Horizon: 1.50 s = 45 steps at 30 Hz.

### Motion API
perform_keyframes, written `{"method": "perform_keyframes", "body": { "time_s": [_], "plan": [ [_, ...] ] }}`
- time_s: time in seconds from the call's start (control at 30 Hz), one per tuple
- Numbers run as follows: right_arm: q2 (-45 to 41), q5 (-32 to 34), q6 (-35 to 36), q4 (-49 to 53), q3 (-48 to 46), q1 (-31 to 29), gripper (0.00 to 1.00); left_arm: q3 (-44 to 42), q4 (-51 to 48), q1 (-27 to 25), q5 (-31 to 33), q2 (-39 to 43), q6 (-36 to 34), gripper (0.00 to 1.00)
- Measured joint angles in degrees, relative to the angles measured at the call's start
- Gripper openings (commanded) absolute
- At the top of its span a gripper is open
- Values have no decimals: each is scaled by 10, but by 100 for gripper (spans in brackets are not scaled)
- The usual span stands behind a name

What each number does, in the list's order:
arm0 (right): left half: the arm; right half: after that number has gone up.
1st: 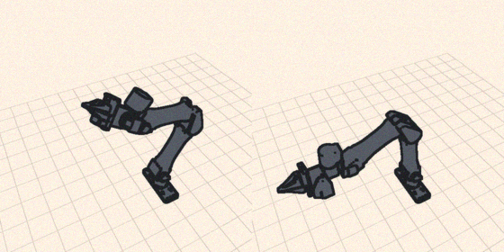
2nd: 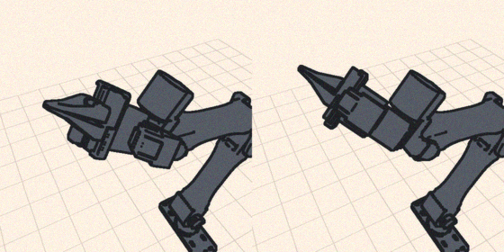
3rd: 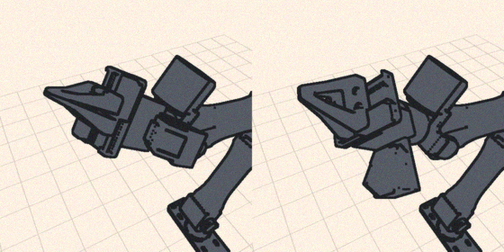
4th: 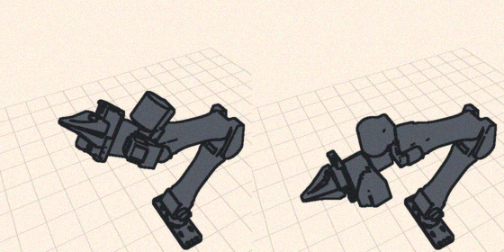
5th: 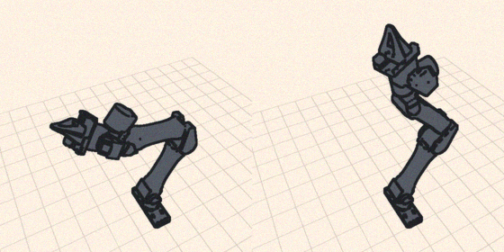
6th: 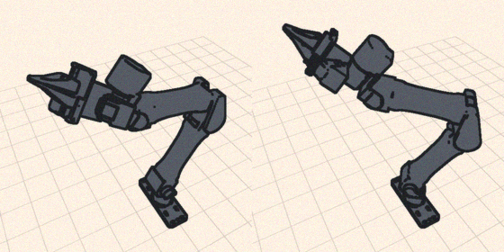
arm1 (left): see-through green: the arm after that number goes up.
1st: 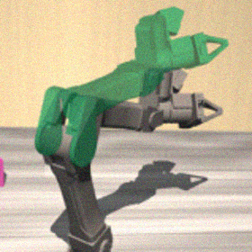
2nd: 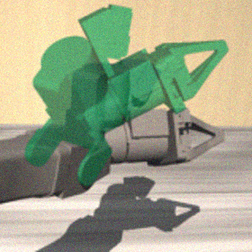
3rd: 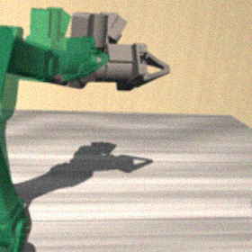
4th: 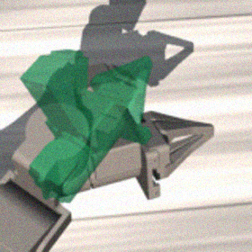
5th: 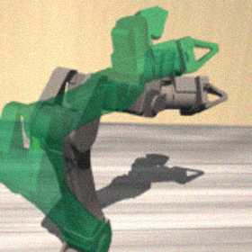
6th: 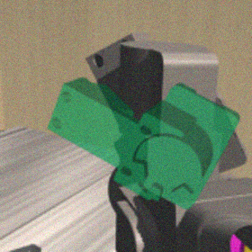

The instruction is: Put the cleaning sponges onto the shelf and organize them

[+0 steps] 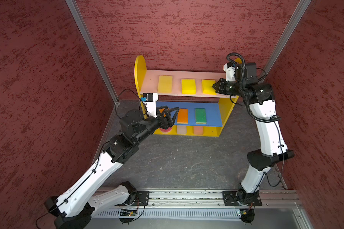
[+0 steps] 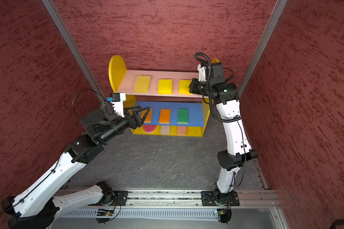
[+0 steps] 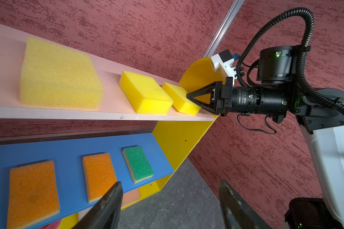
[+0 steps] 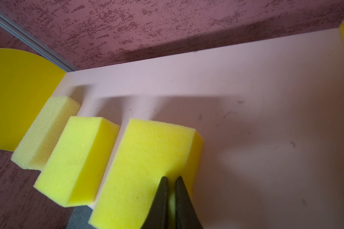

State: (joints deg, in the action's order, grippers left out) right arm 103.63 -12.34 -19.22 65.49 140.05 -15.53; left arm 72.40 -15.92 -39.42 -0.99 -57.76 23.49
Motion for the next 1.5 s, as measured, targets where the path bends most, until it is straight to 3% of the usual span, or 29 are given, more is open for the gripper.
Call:
{"method": "perform_keyframes", "body": {
  "time_s": [0.4, 0.67, 0.87, 1.1, 1.5],
  "plan": [
    [-16, 1, -7, -4, -16, 0, 13, 0, -2, 3, 0, -4, 0, 76],
    [-16, 1, -12, 0, -10, 0, 25, 0, -2, 3, 0, -4, 0, 76],
    [-16, 2, -14, 1, -10, 0, 29, 0, -2, 4, -1, -4, 0, 76],
    [-16, 6, -17, 1, -10, 0, 17, 0, -3, 4, -1, -4, 0, 76],
    [-16, 13, -20, -1, -10, 0, 16, 0, -4, 6, -1, -4, 0, 76]
  ]
}}
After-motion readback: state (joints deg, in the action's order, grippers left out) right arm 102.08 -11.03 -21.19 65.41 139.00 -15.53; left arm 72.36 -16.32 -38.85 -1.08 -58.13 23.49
